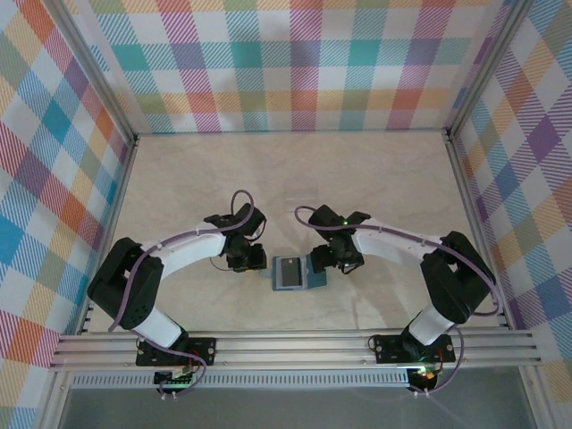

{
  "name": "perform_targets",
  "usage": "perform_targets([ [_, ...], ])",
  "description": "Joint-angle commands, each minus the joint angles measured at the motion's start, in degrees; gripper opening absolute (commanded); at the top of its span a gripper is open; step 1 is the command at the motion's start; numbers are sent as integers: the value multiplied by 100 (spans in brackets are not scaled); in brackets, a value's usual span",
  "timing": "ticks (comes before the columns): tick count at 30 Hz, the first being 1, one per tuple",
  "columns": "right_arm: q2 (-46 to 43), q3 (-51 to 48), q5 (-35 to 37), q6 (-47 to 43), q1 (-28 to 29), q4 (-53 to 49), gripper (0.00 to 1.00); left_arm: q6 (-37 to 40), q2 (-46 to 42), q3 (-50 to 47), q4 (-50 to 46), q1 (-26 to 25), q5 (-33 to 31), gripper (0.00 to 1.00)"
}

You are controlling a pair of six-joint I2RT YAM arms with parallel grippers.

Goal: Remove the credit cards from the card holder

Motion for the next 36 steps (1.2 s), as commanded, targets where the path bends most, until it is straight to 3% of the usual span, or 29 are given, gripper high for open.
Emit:
perform_targets([
  [1,-296,195,-318,-39,-13,-194,84,-7,-294,304,-431,-46,-188,32],
  [8,-611,532,-844,128,-15,-182,80,-25,-540,693,-488,-72,233,28],
  [13,-825,737,-1424,366,-13,111,68,-209,-173,697,122,-260,634,20],
  [16,-868,623,-2189,695,-14,785,58,-241,106,728,217,-370,586,18],
  [21,-287,326,-3284,1123,-13,1725,44,-285,291,488,475,-371,567,15],
  [30,199,255,-2302,767,-13,901,39,-275,584,383,507,-372,500,12],
  [36,445,66,-2133,739,-26,1159,31,-212,792,233,348,-371,93,10],
])
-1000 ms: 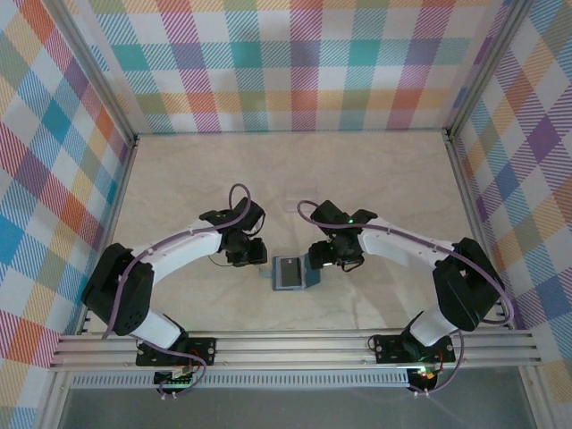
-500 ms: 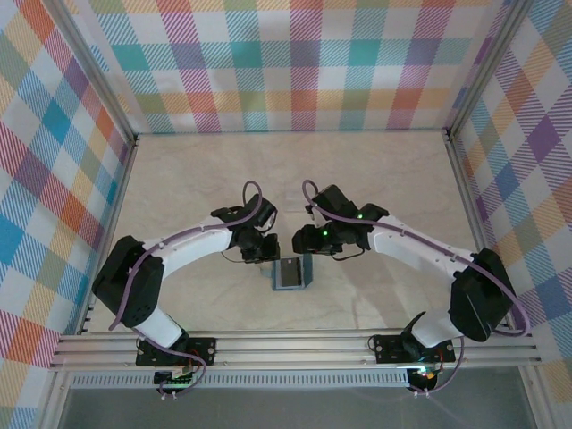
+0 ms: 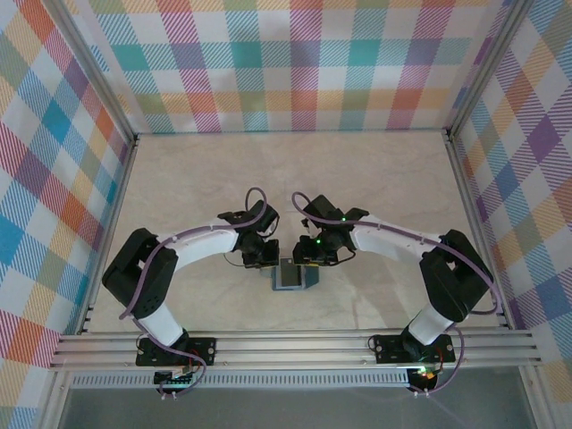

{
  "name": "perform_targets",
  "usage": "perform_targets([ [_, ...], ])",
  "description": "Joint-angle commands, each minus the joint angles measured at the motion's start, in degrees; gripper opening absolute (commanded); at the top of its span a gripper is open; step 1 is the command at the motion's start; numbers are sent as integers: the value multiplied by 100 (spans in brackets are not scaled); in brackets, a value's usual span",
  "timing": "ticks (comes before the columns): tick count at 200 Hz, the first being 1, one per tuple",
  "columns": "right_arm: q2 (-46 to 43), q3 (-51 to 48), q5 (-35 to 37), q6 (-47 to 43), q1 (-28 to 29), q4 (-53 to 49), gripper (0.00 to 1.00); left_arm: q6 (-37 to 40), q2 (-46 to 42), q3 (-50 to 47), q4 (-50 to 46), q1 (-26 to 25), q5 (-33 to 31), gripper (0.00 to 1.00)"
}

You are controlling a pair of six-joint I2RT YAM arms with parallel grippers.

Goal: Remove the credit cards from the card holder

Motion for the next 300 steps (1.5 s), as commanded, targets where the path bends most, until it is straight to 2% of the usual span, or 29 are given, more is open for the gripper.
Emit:
perform_targets([
  [1,281,-137,160,-106,-31,46,28,14,193,-137,-214,-61,-312,9],
  [67,760,-257,89,-156,-64,355,16,65,423,-302,-48,-61,-192,7],
  [94,911,-327,-217,-161,-77,720,13,47,520,-324,122,-60,22,7],
  [135,900,-481,-617,-49,-75,1160,13,15,481,-382,273,-61,225,6],
  [190,781,-539,-841,-122,-75,1237,14,-31,490,-431,350,-60,240,7],
  [230,766,-608,-841,-69,-75,1292,16,16,430,-374,200,-61,71,7],
  [300,552,-538,-568,29,-79,917,19,-50,-320,-186,-219,-61,-54,7],
])
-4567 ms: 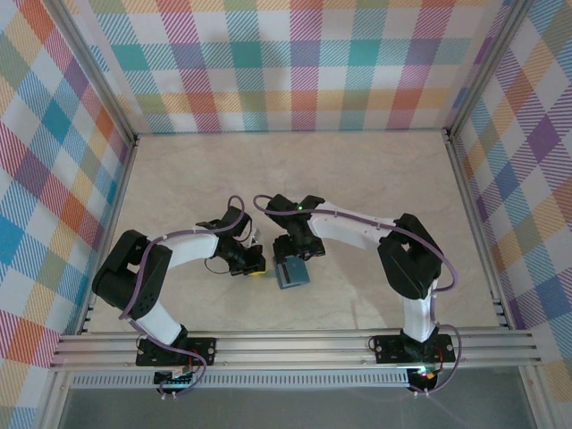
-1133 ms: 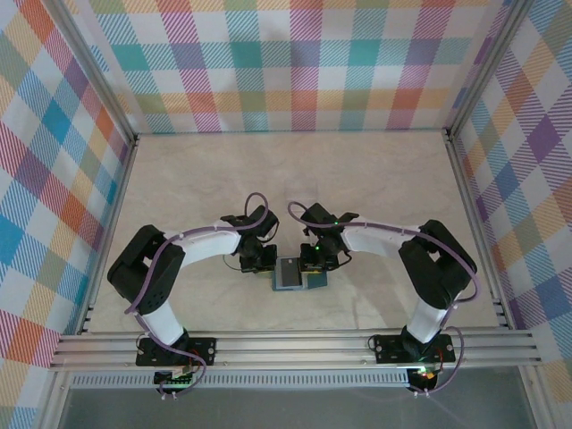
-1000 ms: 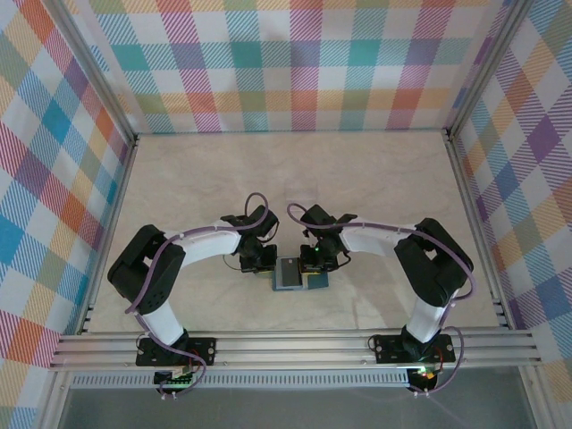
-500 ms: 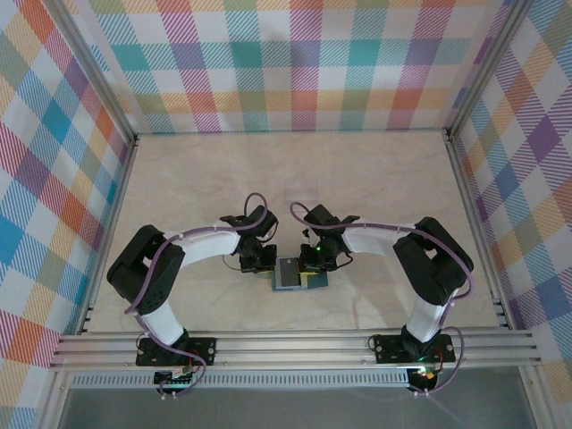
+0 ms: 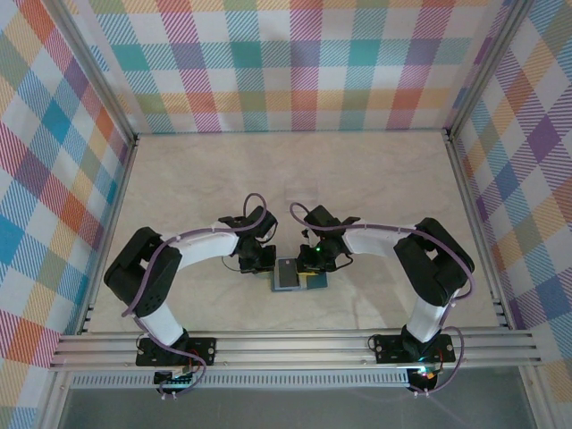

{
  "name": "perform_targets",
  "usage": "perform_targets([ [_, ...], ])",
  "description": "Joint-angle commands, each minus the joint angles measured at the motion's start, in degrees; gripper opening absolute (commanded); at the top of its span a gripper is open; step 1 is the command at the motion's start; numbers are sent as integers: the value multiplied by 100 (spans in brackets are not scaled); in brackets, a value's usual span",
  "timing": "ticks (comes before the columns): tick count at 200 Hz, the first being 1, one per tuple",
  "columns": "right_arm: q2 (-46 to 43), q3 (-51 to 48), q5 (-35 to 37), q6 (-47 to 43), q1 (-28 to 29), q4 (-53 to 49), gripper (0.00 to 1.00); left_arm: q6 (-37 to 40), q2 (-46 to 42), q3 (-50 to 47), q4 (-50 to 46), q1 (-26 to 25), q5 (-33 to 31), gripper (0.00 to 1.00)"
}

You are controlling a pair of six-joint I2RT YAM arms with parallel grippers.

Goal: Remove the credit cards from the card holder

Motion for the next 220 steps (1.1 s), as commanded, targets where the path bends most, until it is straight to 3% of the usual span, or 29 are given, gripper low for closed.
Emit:
perform_targets([
  [1,-179,-23,-36,58,43,-85,19,-65,-339,81,-293,-70,38,7],
  [120,-223,12,1,102,50,-158,20,-249,-246,-180,331,-87,846,14],
  [165,-247,-15,20,128,50,-164,20,-223,-24,-303,460,-87,839,15],
  [220,-428,-45,152,148,50,-270,22,-25,314,-272,34,-88,289,16],
])
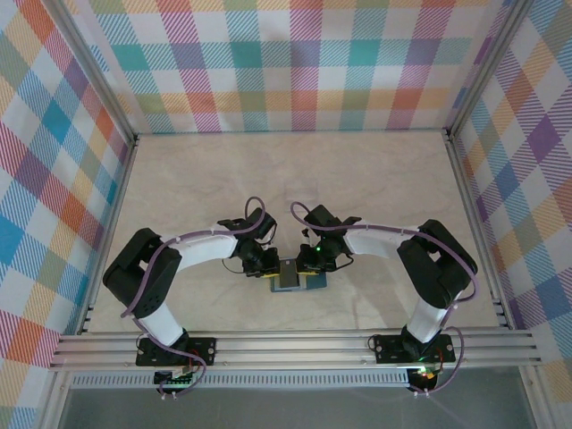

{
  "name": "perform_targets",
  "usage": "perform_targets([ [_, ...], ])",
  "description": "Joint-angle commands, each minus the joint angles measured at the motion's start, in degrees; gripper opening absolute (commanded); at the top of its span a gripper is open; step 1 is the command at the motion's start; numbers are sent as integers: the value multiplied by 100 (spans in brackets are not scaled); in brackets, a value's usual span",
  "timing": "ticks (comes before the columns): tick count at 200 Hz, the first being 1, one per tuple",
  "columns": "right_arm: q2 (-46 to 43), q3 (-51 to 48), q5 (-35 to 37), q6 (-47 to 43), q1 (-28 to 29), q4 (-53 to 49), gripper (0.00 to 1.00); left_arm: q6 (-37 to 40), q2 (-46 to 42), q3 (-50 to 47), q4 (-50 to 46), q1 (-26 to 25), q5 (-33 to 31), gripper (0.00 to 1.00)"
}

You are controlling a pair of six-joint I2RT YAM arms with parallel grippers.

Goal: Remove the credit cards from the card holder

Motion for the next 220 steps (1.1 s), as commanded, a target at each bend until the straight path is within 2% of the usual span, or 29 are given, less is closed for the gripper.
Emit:
perform_targets([
  [1,-277,-47,102,94,30,-188,22,112,317,-64,-347,-77,-437,16],
  [53,-573,-283,20,319,30,249,24,150,304,-91,-460,-77,-575,16],
  [122,-149,-510,-399,476,5,980,27,169,274,-53,-547,-77,-614,15],
  [220,-158,-607,-91,407,-14,772,18,156,255,-21,-601,-77,-630,15],
])
